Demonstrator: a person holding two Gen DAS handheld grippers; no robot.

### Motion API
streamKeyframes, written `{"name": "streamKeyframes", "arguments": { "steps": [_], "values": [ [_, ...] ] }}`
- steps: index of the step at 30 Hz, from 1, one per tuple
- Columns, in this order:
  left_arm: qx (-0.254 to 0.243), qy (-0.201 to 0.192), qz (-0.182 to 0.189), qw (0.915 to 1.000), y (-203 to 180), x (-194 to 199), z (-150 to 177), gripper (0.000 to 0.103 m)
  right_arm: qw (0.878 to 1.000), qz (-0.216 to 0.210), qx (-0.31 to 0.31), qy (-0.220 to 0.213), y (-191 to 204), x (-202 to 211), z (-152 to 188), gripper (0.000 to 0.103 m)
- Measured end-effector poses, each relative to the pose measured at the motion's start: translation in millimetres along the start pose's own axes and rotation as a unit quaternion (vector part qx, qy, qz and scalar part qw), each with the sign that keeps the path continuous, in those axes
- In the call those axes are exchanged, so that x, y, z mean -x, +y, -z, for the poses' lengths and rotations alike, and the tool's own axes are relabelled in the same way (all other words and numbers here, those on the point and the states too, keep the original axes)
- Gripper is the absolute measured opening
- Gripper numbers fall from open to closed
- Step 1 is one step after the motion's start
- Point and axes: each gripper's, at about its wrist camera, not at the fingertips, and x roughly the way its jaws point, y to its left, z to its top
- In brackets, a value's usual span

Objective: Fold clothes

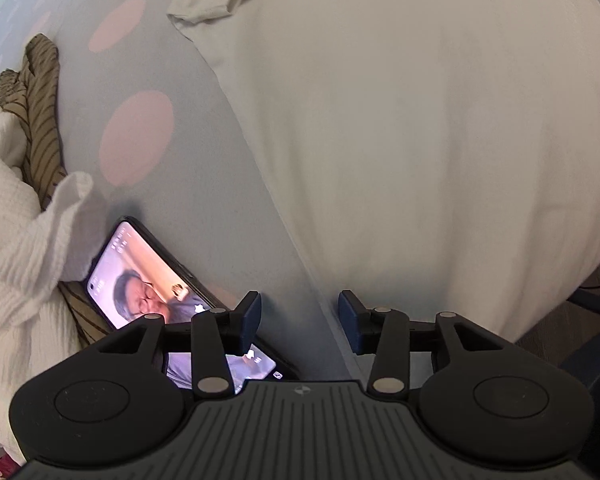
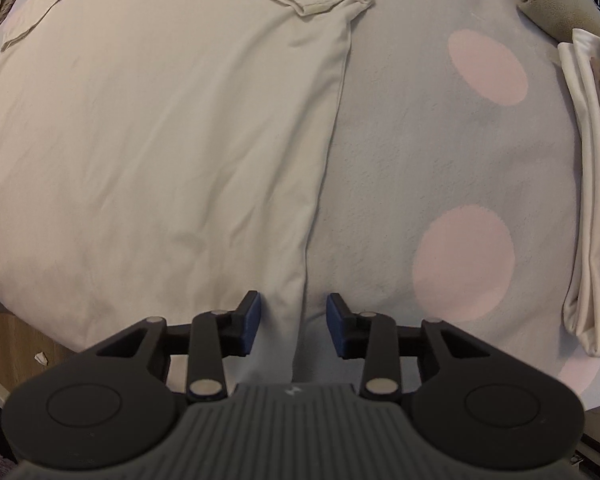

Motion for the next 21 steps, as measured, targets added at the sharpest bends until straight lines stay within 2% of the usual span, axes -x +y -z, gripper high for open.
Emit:
{"name": "streamKeyframes", "arguments": {
  "steps": [1,3,5,7,8,13,15,21],
  "values": [
    [0.001,-0.001,0.0,1.0,-2,0,1,0.034,1.0,-0.004,0.001,0.0,1,1,1,0.037],
    [-0.002,-0.003,0.003,1.0,-5,2,2,0.025,1.0,-0.011,0.002,-0.001,3,2,2,0.015],
    [-0.006,-0.005,0.007,0.9999,-9,4,2,0.011,1.0,-0.018,0.004,-0.002,5,3,4,0.004],
    [-0.007,-0.007,0.008,0.9999,-11,5,2,0.001,1.0,-0.017,0.006,-0.006,6,7,4,0.003],
    [-0.004,-0.009,0.007,0.9999,-11,7,2,0.0,1.0,-0.018,0.004,-0.008,6,9,4,0.002],
    [0.044,-0.047,0.027,0.9976,11,36,3,0.0,0.998,-0.034,-0.024,-0.041,-4,34,0,0.002],
    [0.065,-0.069,0.044,0.9946,23,50,5,0.0,0.997,-0.04,-0.035,-0.054,-9,45,-1,0.002],
    [0.118,-0.12,0.054,0.9843,54,79,-1,0.0,0.989,-0.062,-0.081,-0.104,-21,74,-21,0.002]
  ]
}}
